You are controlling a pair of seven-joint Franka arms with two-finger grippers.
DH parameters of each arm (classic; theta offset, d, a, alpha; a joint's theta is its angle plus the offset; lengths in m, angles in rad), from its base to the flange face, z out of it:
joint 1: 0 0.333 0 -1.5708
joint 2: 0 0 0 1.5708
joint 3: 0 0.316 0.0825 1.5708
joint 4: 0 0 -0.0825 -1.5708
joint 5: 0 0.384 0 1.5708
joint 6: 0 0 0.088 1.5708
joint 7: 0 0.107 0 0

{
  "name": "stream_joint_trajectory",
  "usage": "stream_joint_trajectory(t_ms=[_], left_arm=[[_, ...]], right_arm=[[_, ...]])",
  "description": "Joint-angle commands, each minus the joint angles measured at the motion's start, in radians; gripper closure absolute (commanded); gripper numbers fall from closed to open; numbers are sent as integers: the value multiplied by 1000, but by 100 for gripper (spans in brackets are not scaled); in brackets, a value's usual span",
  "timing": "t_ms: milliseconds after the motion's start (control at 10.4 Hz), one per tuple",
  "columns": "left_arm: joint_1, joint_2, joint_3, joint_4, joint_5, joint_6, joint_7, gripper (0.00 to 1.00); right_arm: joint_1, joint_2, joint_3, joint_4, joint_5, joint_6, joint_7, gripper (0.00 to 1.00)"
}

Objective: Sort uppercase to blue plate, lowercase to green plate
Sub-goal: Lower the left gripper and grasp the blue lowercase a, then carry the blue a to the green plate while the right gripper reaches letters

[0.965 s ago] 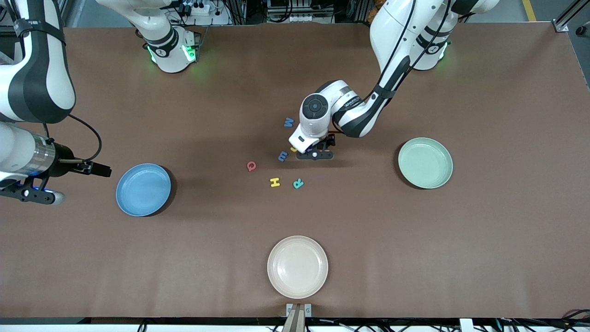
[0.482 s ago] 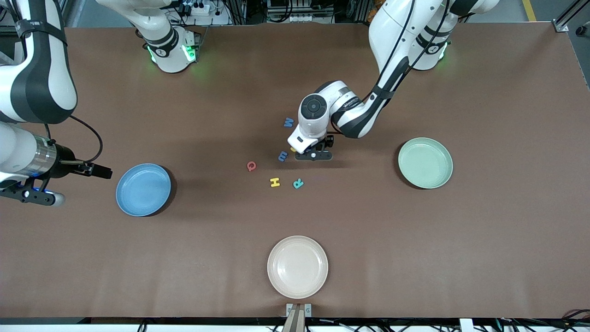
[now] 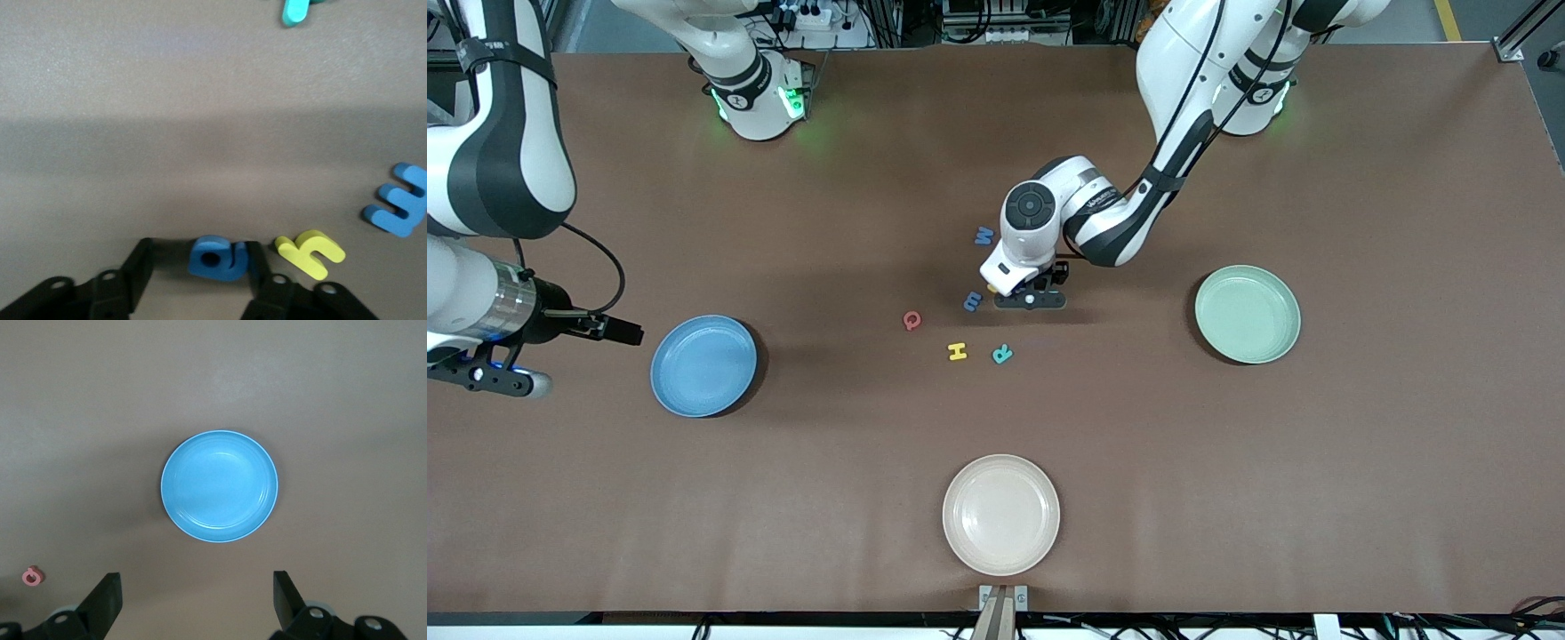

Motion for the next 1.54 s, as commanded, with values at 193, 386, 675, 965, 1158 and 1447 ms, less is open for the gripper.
stream_joint_trajectory(t_ms=[193,386,675,965,1158,1447], left_arm=[[-15,14,11,10,32,4,-45,62],[-15,14,11,9,33,2,-45,69],[-13,10,11,9,40,-7,-41,74],[-6,-16,11,10,43,-65,-16,77],[4,-45,11,12,41,-119,30,77],[36,-93,10,10,41,-197,93,79]], right_arm=[[2,2,1,5,5,4,15,0],[2,2,1,5,5,4,15,0],[10,4,1,5,6,13,66,0],[22,10,1,5,5,16,74,0],[39,17,1,5,5,30,127,0],[76,46,1,5,5,68,228,0]])
